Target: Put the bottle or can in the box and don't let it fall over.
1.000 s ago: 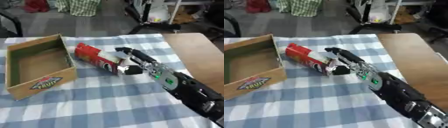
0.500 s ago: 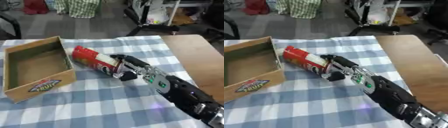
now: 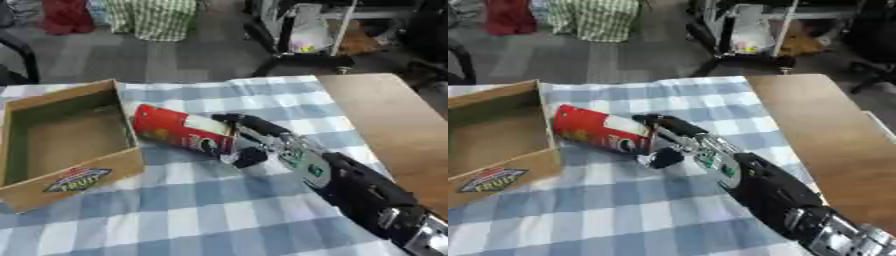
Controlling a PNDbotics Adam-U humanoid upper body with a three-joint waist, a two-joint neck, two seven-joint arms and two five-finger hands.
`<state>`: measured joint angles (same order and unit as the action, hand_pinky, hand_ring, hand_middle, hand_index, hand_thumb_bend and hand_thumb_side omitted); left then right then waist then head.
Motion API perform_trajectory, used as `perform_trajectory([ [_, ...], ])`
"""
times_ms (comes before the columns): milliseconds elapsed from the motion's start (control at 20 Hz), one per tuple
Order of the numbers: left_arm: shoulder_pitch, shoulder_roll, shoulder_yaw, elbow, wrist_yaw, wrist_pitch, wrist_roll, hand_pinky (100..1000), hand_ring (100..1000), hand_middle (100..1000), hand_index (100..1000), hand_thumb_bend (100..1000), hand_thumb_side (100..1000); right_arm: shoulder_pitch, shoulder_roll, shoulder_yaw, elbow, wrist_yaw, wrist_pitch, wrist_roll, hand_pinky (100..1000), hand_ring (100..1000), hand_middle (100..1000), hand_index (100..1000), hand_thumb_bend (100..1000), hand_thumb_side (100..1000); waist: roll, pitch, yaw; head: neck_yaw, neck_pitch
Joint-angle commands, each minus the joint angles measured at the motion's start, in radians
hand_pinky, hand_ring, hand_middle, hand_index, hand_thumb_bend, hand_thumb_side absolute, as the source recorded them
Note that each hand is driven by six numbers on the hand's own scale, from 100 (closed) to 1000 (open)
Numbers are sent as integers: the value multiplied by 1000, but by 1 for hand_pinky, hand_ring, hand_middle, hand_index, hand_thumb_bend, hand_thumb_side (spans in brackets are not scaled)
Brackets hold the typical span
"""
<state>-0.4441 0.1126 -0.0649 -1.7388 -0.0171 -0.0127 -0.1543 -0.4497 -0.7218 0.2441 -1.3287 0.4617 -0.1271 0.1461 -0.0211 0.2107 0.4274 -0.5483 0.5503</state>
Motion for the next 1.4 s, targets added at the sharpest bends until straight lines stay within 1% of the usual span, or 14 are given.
perform_trajectory([
  [50,-17,2,1,-25,1,-2,1,918,724,697,900,260,947,14,3,18,45,17,0,32,721,843,868,1000,100,171,4,10,0,-6,-19],
  [100,-17,2,1,-25,1,-2,1,918,724,697,900,261,946,14,3,17,46,14,-2,36,695,823,851,1000,100,116,4,10,0,-7,-19],
  [150,-17,2,2,-25,0,-2,1,918,724,697,900,261,946,14,3,16,46,11,-4,38,690,819,848,1000,100,106,5,10,-1,-8,-20],
  [350,-17,1,2,-26,-1,-2,2,918,724,696,901,262,945,15,4,15,46,12,-6,37,574,719,750,1000,100,100,6,11,-2,-10,-22],
  [400,-17,1,2,-26,-2,-2,2,918,723,696,901,262,945,15,5,13,46,14,-6,27,497,637,642,976,100,100,6,11,-3,-11,-23],
  [450,-17,1,2,-26,-2,-2,3,918,723,696,901,262,945,16,6,10,45,16,-5,12,483,621,618,968,100,100,6,11,-3,-11,-24],
  [500,-17,2,3,-26,-2,-2,3,918,723,696,901,263,945,17,6,6,44,14,-5,-8,438,578,544,944,100,100,6,11,-4,-11,-24],
  [550,-16,2,3,-26,-2,-2,4,918,723,696,901,263,945,19,6,3,41,10,-4,-33,424,567,512,934,100,100,6,11,-5,-10,-24],
  [600,-16,2,4,-26,-2,-2,5,917,723,696,901,263,944,20,6,-4,37,3,1,-67,367,523,421,891,100,100,7,10,-7,-9,-25],
  [700,-15,3,6,-26,-2,-2,7,917,722,696,901,264,944,25,4,-19,21,-32,22,-159,314,486,347,858,100,100,8,9,-11,-7,-28],
  [800,-13,4,8,-27,-1,-2,10,917,722,696,901,266,942,34,-4,-27,-4,-83,46,-237,295,472,321,850,100,100,10,8,-15,-6,-27],
  [950,-8,5,11,-27,-1,-2,14,917,722,695,901,266,942,50,-24,-40,-61,-180,83,-299,285,465,313,846,100,100,15,5,-25,-3,-26],
  [1150,-3,6,15,-28,-2,-2,18,916,721,695,901,268,941,72,-62,-62,-161,-310,130,-329,281,462,312,845,100,100,20,1,-36,1,-20],
  [1400,-1,9,20,-29,-4,-3,25,916,721,694,900,273,937,98,-122,-94,-282,-412,164,-344,281,461,316,844,100,108,17,-6,-41,3,-15],
])
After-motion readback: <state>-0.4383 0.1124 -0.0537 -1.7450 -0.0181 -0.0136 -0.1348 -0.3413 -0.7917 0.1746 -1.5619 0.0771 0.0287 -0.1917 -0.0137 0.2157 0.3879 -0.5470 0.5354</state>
